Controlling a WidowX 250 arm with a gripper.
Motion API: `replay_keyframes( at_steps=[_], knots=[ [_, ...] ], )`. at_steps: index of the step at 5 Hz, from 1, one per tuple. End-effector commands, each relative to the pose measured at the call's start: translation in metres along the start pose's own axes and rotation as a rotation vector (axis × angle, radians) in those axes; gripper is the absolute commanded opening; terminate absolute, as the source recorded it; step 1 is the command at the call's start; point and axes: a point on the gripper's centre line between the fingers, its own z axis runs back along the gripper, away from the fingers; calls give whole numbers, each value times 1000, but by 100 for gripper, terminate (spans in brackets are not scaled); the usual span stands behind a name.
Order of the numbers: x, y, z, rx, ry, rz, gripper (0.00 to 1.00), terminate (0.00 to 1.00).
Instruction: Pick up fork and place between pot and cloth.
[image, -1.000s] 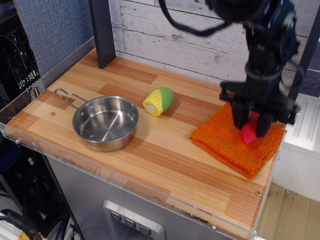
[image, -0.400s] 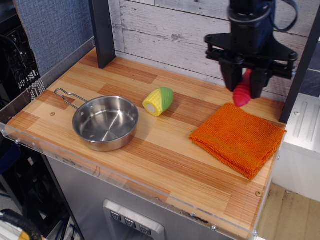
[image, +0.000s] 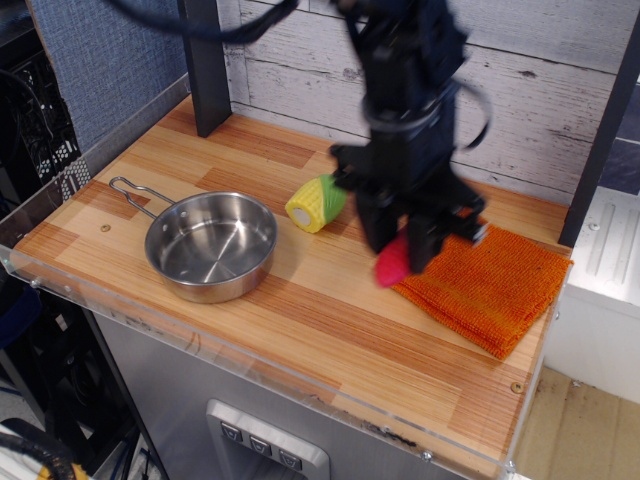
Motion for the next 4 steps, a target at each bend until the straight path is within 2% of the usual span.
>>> replay_keyframes(
  at_steps=[1,2,4],
  knots=[
    [-24,19,-5,32,1,-36,0,0],
    [-36,32,-8,37,15,-31,0,0],
    [-39,51,-13,54,46,2,0,0]
  ],
)
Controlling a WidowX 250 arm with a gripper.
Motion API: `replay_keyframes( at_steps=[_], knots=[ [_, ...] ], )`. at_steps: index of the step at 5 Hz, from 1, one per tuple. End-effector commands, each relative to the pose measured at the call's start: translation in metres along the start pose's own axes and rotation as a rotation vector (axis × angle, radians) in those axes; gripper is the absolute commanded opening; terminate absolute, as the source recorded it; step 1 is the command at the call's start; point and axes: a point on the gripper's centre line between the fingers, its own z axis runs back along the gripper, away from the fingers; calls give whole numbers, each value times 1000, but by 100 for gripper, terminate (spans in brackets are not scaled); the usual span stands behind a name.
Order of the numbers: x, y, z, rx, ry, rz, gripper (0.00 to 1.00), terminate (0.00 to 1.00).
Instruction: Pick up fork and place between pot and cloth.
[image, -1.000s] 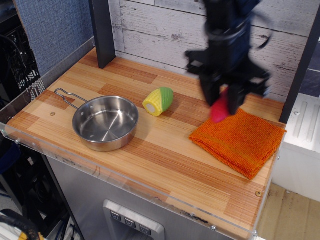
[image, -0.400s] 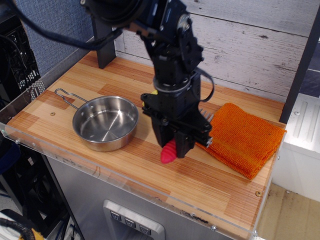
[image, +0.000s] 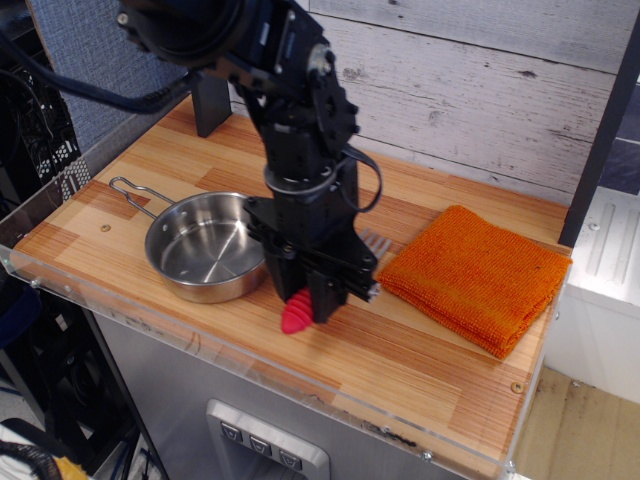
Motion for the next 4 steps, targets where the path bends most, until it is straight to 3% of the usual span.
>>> replay_keyframes(
  at_steps=[1,3,4],
  knots=[
    [4,8,2,10,2,17,0,0],
    [3,-2,-22,-12,108,48,0,0],
    [4,-2,-12,-20,90,75,100,0]
  ],
)
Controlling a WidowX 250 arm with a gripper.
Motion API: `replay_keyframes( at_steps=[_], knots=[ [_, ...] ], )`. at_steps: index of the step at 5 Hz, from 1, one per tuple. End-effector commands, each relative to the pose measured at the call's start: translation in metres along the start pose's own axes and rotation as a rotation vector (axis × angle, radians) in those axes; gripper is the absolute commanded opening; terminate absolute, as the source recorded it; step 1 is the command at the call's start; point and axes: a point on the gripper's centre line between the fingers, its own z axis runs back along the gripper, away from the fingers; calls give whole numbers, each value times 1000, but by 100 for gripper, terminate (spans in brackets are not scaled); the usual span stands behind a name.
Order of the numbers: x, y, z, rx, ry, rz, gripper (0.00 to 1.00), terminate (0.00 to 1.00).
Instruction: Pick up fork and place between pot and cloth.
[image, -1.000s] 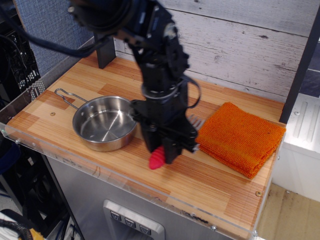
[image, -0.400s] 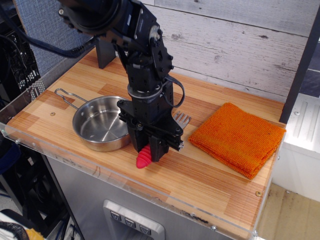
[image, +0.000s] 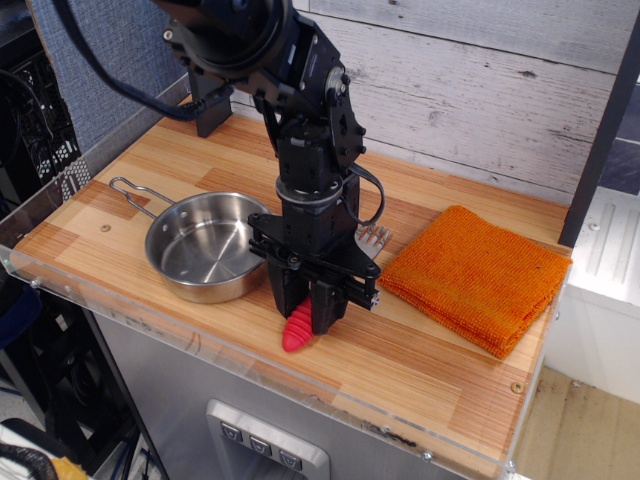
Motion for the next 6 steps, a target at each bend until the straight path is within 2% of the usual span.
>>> replay_keyframes(
  at_steps=[1,2,3,4,5,6],
  knots=[
    [2,-1,57,39,-132,42,100,0],
    [2,1,107,95,-298,58,100,0],
    [-4,7,158,109,-390,96,100,0],
    [5,9,182,77,-331,109,100,0],
    [17,11,171,25,-147,57,100,0],
    [17,11,171,25,-147,57,100,0]
  ],
)
